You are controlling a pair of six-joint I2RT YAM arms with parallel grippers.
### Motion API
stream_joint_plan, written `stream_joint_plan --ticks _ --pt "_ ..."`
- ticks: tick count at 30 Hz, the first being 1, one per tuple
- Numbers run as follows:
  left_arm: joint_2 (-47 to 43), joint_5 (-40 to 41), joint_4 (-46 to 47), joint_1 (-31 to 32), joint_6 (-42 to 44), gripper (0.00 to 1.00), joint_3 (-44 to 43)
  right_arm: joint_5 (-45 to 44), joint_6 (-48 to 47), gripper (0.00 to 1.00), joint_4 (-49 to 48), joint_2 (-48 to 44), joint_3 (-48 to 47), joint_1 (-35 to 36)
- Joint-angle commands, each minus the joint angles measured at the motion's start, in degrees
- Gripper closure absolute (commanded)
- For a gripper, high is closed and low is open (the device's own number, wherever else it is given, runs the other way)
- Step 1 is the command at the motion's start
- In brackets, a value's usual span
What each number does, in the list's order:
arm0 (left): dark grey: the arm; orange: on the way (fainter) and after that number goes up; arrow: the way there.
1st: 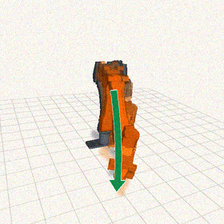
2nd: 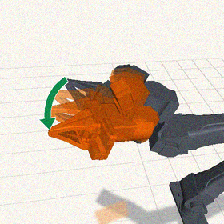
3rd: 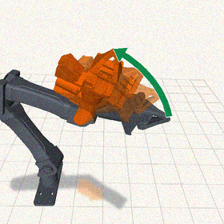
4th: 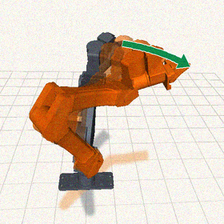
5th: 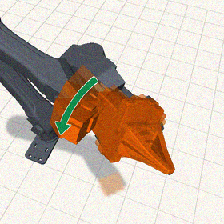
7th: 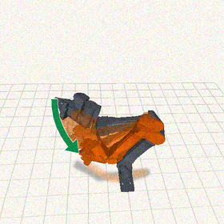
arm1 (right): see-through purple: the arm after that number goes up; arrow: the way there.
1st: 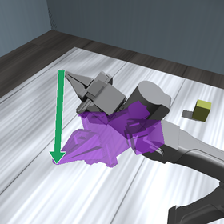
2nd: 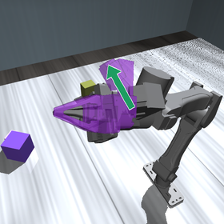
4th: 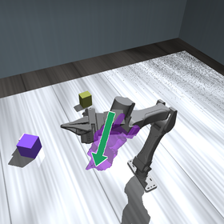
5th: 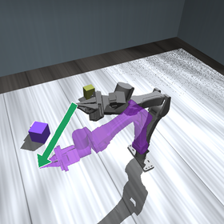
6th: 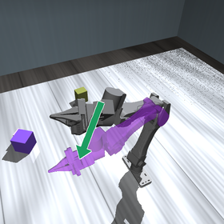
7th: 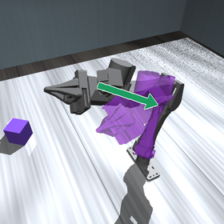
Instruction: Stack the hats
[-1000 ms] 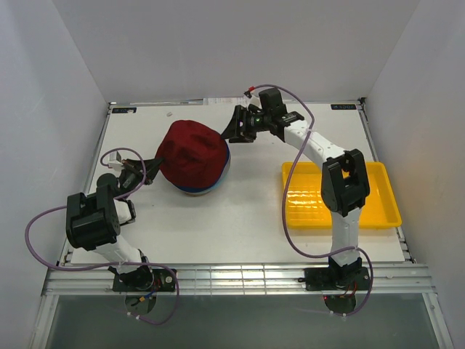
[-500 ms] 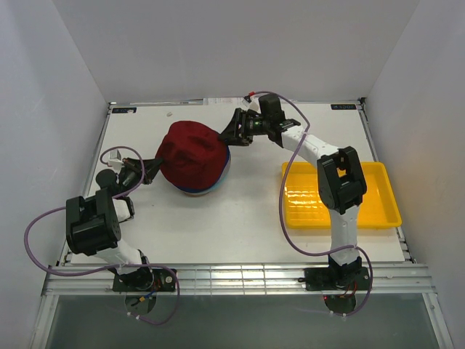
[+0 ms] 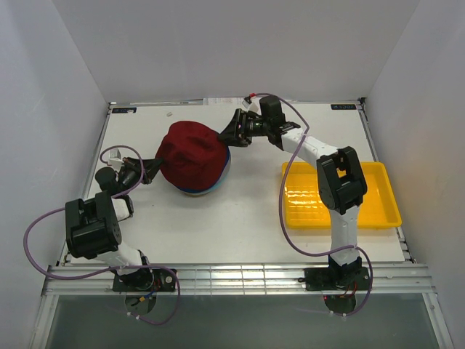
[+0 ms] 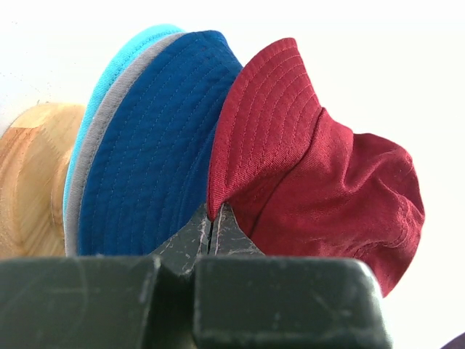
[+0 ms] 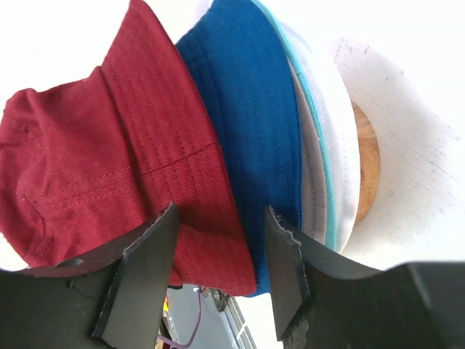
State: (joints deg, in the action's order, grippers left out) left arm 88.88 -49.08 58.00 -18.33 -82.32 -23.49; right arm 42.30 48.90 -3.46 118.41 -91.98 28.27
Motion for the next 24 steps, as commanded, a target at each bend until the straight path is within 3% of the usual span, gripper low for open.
stream_joint_plan --ticks 1,16,24 --pt "-1.0 3.1 -5.3 -1.1 2.7 1.00 -0.6 2.1 1.6 0.44 -4.9 -3.3 0.8 0.4" --pt "-2.8 4.2 -12.4 -1.1 6.6 1.00 -2.3 3.5 5.1 0.51 -9.6 -3.6 2.9 0.4" --pt "-3.2 4.6 -15.8 -1.1 8.1 1.00 -3.6 4.0 6.7 0.73 -12.1 -2.3 3.1 0.4"
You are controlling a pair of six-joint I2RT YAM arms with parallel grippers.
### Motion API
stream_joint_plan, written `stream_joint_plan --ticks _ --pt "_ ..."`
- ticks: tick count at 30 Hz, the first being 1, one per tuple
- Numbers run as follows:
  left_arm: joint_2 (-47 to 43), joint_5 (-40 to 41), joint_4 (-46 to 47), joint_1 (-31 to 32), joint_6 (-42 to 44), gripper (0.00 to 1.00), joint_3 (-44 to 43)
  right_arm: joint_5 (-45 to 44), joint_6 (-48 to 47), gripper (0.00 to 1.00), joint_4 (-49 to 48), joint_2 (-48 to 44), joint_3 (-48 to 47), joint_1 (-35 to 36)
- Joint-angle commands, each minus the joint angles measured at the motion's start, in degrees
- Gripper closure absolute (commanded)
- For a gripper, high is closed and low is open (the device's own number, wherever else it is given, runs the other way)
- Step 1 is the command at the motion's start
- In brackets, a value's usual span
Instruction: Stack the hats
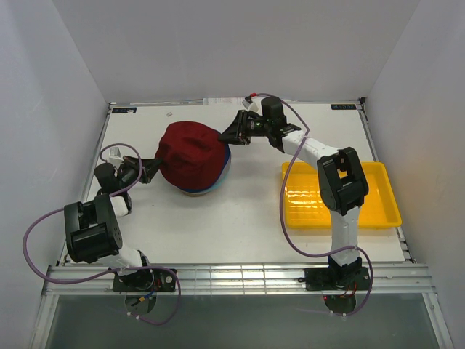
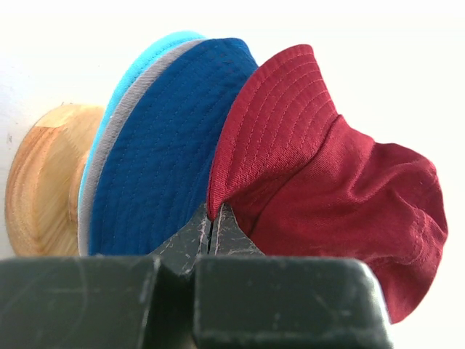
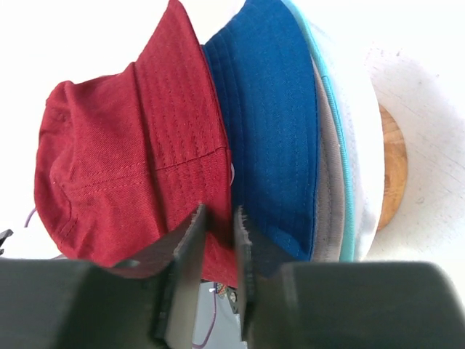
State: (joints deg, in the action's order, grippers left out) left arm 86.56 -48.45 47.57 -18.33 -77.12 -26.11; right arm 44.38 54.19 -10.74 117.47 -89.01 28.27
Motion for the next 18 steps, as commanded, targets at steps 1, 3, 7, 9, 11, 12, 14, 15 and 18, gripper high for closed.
stream_joint_plan --ticks 1,3,7,9,11,12,14,15,18 --pt "-0.9 4.1 -5.8 -1.2 3.3 1.00 -1.1 2.0 1.7 0.75 -5.0 -1.0 0.1 0.4" --pt "-1.1 4.3 -7.5 -1.1 3.8 1.00 -1.6 1.8 2.0 0.80 -5.0 -0.4 -0.1 0.4" --pt "-1.6 5.3 -10.5 -1.1 5.7 1.00 -2.4 0.3 1.8 0.91 -3.2 0.4 -0.5 0.4" --pt "-1.6 5.6 -11.4 -1.1 5.9 1.00 -2.7 -0.7 0.0 0.92 -1.1 1.1 -1.3 0.4" --pt "-2.2 6.3 -12.1 -1.1 6.9 1.00 -2.9 -2.4 -1.3 0.92 2.6 1.4 -2.3 0.4" --pt "-2.3 6.6 -14.2 -1.1 7.2 1.00 -3.3 -3.2 -2.1 0.92 4.0 2.0 -2.7 0.4" --pt "-2.4 7.5 -16.1 -1.1 8.6 1.00 -3.9 -5.3 -4.5 0.92 8.5 2.6 -3.5 0.4" --pt "-2.3 7.6 -18.1 -1.1 9.1 1.00 -4.6 -6.0 -5.1 0.92 9.9 3.2 -3.9 0.4" --pt "-2.0 8.7 -22.8 -1.1 11.2 1.00 -6.0 -7.9 -6.6 0.92 13.8 4.3 -3.6 0.3"
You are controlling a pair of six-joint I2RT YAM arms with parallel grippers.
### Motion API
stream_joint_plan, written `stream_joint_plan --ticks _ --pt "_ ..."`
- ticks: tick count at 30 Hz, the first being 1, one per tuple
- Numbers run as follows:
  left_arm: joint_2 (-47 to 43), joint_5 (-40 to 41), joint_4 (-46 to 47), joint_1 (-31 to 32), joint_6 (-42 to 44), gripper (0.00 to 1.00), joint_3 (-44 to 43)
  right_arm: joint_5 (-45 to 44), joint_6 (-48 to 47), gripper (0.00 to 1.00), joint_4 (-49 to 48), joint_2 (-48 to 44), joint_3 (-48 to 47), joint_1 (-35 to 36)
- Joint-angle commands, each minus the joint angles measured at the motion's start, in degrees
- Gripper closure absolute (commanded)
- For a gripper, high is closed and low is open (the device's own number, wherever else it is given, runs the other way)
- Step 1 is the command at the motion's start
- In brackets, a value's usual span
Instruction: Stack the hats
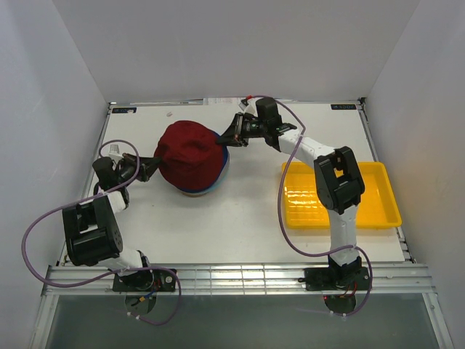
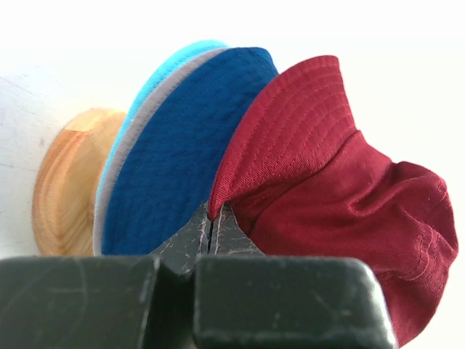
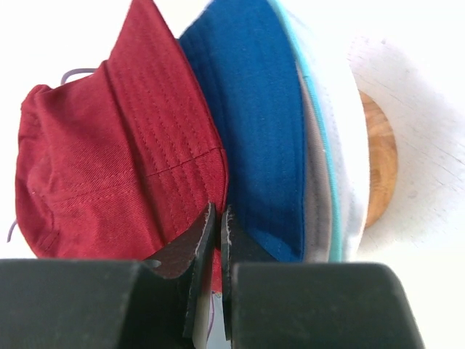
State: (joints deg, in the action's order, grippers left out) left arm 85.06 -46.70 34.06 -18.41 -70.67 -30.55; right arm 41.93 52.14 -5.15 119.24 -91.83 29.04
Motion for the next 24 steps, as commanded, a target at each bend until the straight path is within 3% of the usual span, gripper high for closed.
stream_joint_plan --ticks 1,11,21,24 --pt "-0.5 7.6 -10.8 -1.0 5.5 1.00 -1.9 -6.4 -4.8 0.92 8.7 2.7 -0.5 -0.5" --pt "-0.8 17.0 -28.6 -1.0 15.3 1.00 -5.1 -9.5 -7.0 0.92 12.2 3.0 2.0 -0.8" --pt "0.1 20.4 -33.5 -0.9 21.4 1.00 -4.8 -10.5 -8.7 0.92 13.1 2.8 4.3 -1.3" --pt "-2.1 19.8 -33.7 -0.9 23.4 0.89 -4.7 -10.5 -9.6 0.92 13.5 2.4 3.2 -1.3"
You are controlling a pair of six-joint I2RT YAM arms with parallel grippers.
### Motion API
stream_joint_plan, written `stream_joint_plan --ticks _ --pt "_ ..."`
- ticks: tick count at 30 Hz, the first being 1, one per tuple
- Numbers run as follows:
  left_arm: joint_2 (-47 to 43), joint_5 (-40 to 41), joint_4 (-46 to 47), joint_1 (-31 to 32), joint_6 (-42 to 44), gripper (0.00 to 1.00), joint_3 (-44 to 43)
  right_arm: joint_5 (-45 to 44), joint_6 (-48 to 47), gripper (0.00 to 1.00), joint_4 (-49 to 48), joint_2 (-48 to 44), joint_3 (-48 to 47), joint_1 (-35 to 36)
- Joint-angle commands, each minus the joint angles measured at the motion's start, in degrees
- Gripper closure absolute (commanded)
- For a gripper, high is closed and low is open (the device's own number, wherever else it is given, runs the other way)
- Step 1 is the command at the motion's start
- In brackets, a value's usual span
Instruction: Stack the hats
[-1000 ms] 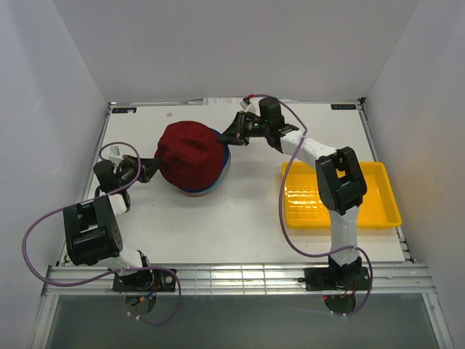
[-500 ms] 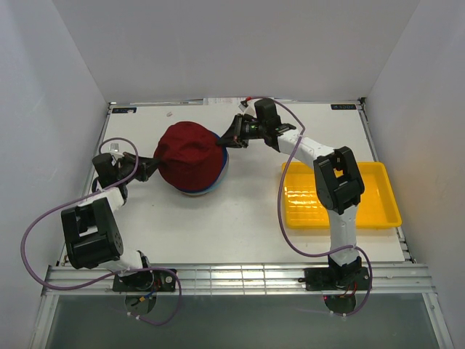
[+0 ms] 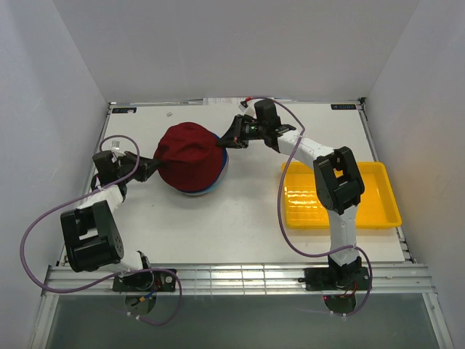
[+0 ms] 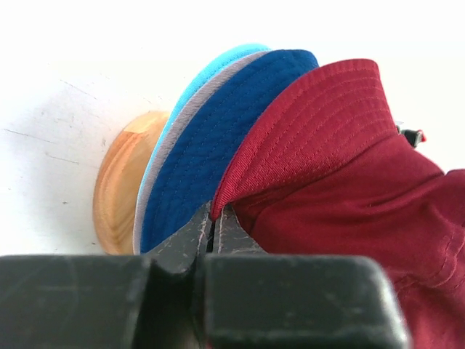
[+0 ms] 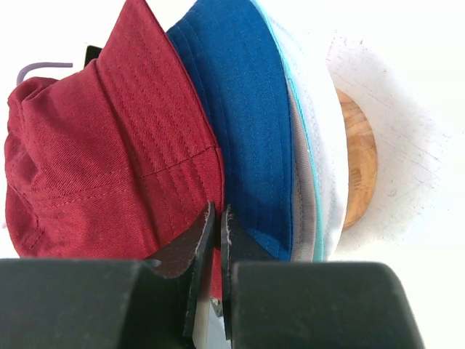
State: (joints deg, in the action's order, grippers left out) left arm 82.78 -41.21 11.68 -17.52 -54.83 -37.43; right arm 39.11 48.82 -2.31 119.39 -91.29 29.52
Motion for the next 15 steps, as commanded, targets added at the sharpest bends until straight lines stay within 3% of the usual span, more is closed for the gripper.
stream_joint_plan --ticks 1,6,15 --pt "-0.6 14.0 -11.2 -1.8 7.9 0.85 2.3 -7.7 -6.5 0.92 10.8 2.2 2.1 -1.7" --pt "-4.6 11.4 -13.2 -1.8 9.4 0.60 0.3 -6.4 -9.5 0.92 14.9 3.6 -4.2 -1.6" --pt "-8.7 9.6 -16.8 -1.8 10.6 0.48 -3.3 -3.3 -11.3 0.92 14.9 5.2 -9.4 -1.3"
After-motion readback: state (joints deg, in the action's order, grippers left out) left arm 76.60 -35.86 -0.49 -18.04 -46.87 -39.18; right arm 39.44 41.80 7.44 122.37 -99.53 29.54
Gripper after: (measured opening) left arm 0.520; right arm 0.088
